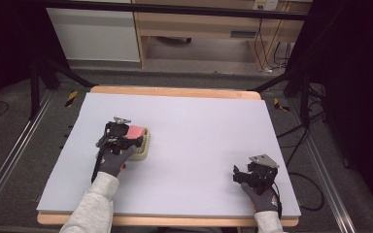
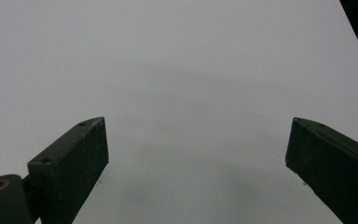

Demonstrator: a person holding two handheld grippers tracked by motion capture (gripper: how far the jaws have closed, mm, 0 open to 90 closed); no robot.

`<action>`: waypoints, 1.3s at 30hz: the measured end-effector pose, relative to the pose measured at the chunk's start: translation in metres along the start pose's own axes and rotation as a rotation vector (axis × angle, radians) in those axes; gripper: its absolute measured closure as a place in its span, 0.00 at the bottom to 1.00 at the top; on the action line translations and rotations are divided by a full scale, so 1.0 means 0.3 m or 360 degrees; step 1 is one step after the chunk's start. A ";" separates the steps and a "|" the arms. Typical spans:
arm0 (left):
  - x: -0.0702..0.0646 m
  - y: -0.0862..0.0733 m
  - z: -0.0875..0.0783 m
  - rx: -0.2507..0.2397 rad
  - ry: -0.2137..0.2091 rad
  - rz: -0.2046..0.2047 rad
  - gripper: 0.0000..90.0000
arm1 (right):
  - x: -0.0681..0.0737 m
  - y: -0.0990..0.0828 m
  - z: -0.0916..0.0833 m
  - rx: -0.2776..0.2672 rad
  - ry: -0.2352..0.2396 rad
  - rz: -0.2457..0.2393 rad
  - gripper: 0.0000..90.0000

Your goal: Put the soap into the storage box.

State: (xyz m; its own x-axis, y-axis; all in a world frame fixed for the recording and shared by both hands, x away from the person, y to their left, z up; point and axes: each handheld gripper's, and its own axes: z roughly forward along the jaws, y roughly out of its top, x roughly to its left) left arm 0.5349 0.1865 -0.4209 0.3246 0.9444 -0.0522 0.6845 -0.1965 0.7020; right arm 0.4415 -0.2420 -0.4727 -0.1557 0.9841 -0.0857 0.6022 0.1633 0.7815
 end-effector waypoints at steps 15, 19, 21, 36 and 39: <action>0.015 -0.008 0.048 0.0034 0.0004 -0.0001 0.41 | 0.001 0.000 0.000 -0.0002 0.0004 -0.0008 0.07; 0.015 -0.011 0.056 0.0040 0.0009 0.0002 0.42 | 0.001 0.000 0.001 0.0002 0.0003 -0.0007 0.07; 0.011 -0.013 0.061 0.0046 0.0014 0.0008 0.41 | 0.002 0.000 0.001 0.0004 0.0006 -0.0003 0.07; 0.003 -0.029 0.093 0.0091 0.0029 0.0022 0.42 | 0.002 0.000 0.001 0.0004 0.0005 -0.0005 0.07; 0.005 -0.031 0.096 0.0094 0.0037 0.0017 0.42 | 0.002 0.000 0.001 0.0005 0.0006 -0.0006 0.07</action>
State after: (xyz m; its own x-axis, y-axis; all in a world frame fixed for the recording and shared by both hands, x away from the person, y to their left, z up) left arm 0.5479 0.1822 -0.4480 0.3174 0.9479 -0.0282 0.7188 -0.2211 0.6591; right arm 0.4416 -0.2414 -0.4730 -0.1607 0.9832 -0.0865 0.6039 0.1673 0.7793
